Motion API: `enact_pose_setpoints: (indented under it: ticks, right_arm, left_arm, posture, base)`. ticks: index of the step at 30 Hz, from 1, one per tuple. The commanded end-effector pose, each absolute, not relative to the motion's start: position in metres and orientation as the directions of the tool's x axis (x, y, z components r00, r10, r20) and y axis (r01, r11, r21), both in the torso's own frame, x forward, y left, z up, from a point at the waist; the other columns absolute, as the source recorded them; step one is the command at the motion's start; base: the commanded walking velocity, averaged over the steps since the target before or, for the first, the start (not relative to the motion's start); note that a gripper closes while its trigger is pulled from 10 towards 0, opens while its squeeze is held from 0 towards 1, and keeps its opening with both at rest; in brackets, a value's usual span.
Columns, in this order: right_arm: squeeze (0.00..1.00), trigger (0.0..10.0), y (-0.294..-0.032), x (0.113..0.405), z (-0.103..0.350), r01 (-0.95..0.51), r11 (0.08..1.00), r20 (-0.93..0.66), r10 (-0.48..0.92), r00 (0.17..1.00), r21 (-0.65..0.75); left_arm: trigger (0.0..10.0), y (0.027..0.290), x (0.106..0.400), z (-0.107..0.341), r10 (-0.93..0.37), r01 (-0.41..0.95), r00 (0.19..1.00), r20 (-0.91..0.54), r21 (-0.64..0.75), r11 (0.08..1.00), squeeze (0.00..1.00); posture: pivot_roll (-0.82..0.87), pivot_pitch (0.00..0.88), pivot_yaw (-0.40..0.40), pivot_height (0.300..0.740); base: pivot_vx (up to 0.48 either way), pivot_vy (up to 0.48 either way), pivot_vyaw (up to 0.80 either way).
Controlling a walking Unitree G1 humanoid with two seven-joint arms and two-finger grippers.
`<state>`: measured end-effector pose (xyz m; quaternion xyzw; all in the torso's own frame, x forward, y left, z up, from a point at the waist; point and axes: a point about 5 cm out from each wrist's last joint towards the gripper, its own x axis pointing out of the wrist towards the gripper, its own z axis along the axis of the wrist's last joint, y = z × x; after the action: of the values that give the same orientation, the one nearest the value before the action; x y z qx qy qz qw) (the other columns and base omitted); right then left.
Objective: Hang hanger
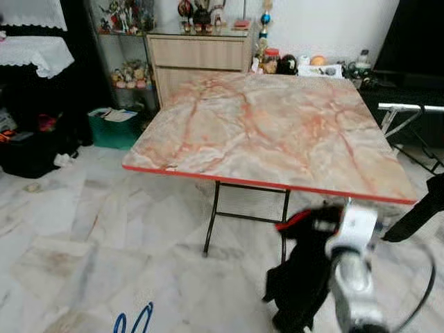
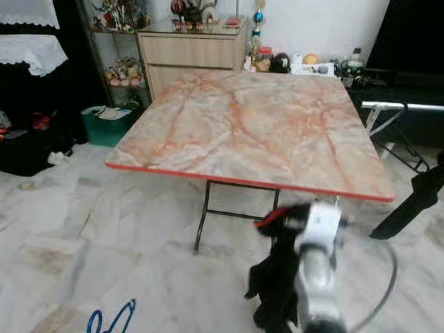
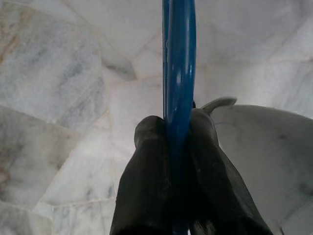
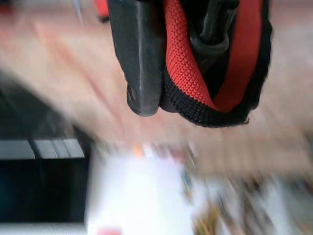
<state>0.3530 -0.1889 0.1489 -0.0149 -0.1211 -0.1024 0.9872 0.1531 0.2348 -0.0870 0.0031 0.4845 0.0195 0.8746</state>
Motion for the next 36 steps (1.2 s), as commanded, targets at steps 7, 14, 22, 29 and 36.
enact_pose_setpoints:
  ticks: [7, 14, 22, 29, 36]
  right_arm:
    - [0.00, 10.0, -0.177, 0.374, 0.207, 0.155, 0.988, 0.386, -0.138, 0.912, -0.011]
    - [0.00, 10.0, -0.173, 0.383, 0.219, 0.147, 0.989, 0.392, -0.133, 0.910, -0.006]
    - [0.00, 10.0, -0.166, 0.387, 0.224, 0.113, 0.993, 0.394, -0.099, 0.914, -0.013]
    - [0.00, 10.0, -0.161, 0.387, 0.226, 0.102, 0.995, 0.403, -0.083, 0.911, -0.024]
    - [0.00, 10.0, -0.161, 0.391, 0.242, 0.100, 0.995, 0.446, -0.082, 0.891, -0.016]
  left_arm:
    - [10.0, 0.230, 0.154, -0.089, 0.033, -0.007, 0.515, -0.857, 0.035, 0.999, 0.00]
    - [10.0, 0.236, 0.153, -0.087, 0.054, -0.029, 0.514, -0.856, 0.046, 0.999, 0.00]
    - [10.0, 0.237, 0.151, -0.088, 0.053, -0.024, 0.510, -0.858, 0.047, 0.999, 0.00]
    - [10.0, 0.242, 0.148, -0.088, 0.068, -0.024, 0.506, -0.860, 0.064, 0.998, 0.00]
    - [10.0, 0.253, 0.133, -0.089, 0.090, -0.043, 0.488, -0.868, 0.079, 0.996, 0.00]
  posture:
    - [0.18, 0.000, -0.006, 0.740]
    - [0.18, 0.000, -0.009, 0.740]
    - [0.18, 0.000, -0.006, 0.740]
    - [0.18, 0.000, -0.005, 0.740]
    - [0.18, 0.000, -0.006, 0.740]
  base:
    - [0.252, 0.000, 0.00]
    - [0.249, 0.000, 0.00]
    - [0.248, 0.000, 0.00]
    - [0.247, 0.000, 0.00]
    - [0.247, 0.000, 0.00]
